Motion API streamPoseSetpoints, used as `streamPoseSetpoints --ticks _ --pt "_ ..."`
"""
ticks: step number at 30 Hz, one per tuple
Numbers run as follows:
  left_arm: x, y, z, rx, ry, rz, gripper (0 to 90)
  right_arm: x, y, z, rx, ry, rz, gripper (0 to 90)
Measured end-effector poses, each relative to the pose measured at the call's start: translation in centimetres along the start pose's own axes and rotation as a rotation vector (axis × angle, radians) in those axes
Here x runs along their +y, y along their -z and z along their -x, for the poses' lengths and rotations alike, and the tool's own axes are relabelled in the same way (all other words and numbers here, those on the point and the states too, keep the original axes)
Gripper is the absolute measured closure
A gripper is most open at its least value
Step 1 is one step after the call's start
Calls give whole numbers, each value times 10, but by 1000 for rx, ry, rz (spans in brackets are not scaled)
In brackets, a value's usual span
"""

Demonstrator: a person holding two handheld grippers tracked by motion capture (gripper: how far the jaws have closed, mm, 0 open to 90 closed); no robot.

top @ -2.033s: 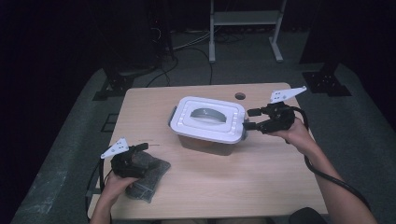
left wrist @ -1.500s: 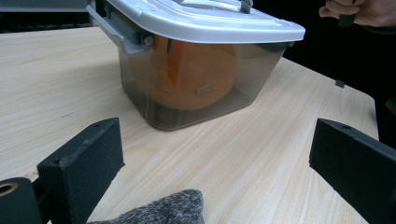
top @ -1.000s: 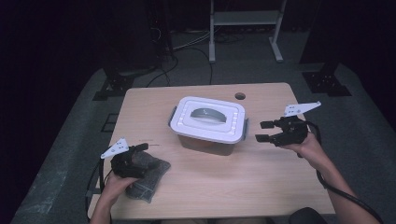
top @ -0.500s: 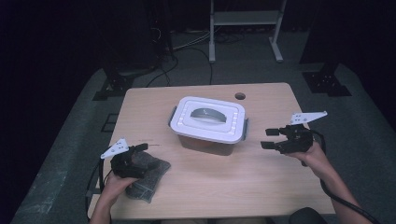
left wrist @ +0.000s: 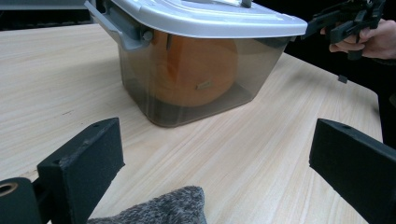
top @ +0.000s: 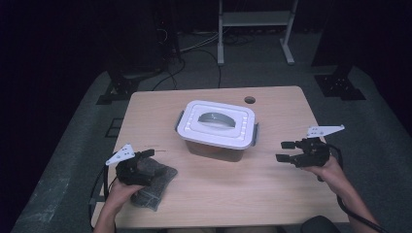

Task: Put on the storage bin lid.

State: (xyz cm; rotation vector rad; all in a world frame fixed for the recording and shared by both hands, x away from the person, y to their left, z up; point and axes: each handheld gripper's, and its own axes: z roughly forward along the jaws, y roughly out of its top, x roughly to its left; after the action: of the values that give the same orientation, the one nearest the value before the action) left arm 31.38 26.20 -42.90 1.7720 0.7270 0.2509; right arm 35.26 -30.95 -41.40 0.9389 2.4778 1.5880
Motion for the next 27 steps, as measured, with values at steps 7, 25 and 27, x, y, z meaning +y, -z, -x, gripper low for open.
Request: streamPoseSetpoints --ticks 7,25,27 --pt "0 0 0 0 -1 -2 24 -7 -1 -1 4 -10 -1 290" --pt "0 -1 1 -2 -4 -6 24 -31 -3 -5 8 -37 -10 288" --pt "0 -1 1 -2 -4 -5 24 -32 -2 -5 5 -36 -6 288"
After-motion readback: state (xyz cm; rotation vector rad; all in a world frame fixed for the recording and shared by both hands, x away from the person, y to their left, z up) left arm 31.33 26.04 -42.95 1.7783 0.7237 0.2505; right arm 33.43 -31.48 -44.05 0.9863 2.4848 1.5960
